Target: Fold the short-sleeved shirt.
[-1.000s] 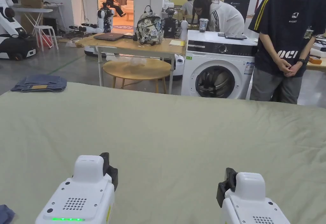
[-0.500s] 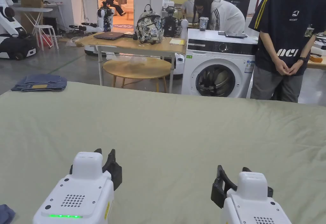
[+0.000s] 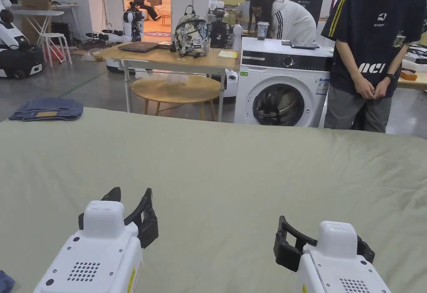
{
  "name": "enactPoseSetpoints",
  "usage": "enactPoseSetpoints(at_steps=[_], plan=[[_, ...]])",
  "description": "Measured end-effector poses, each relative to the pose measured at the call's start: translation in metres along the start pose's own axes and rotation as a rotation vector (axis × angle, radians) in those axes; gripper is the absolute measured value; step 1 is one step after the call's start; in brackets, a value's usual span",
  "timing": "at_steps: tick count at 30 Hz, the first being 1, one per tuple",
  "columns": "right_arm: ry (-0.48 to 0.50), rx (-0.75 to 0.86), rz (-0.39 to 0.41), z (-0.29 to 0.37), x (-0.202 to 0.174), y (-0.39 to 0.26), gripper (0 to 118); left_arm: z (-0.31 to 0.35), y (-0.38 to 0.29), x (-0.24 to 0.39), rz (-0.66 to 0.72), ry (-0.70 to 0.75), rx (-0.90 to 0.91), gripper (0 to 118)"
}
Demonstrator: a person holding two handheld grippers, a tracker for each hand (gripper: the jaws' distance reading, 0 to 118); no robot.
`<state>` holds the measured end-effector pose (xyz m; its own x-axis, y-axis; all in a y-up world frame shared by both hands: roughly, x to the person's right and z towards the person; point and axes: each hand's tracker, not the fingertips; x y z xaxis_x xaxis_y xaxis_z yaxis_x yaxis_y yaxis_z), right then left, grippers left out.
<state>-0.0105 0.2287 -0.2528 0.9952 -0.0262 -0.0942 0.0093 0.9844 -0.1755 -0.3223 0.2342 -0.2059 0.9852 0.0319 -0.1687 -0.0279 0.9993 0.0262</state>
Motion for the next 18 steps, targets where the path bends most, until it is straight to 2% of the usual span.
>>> enactPoseSetpoints(at_steps=[3, 9, 14, 18], plan=[[0.022, 0.002, -0.01, 0.0, 0.001, 0.0, 99, -0.002, 0.002, 0.001, -0.015, 0.017, -0.021, 52], [-0.034, -0.021, 0.002, -0.007, -0.005, 0.003, 99, -0.006, 0.003, -0.003, -0.039, 0.023, -0.067, 53], [-0.044, -0.08, -0.063, -0.013, -0.004, 0.006, 99, -0.008, 0.003, -0.007, -0.044, 0.021, -0.098, 53], [-0.058, -0.087, -0.055, -0.013, -0.007, 0.008, 99, -0.01, 0.002, -0.009, -0.024, 0.018, -0.125, 53]])
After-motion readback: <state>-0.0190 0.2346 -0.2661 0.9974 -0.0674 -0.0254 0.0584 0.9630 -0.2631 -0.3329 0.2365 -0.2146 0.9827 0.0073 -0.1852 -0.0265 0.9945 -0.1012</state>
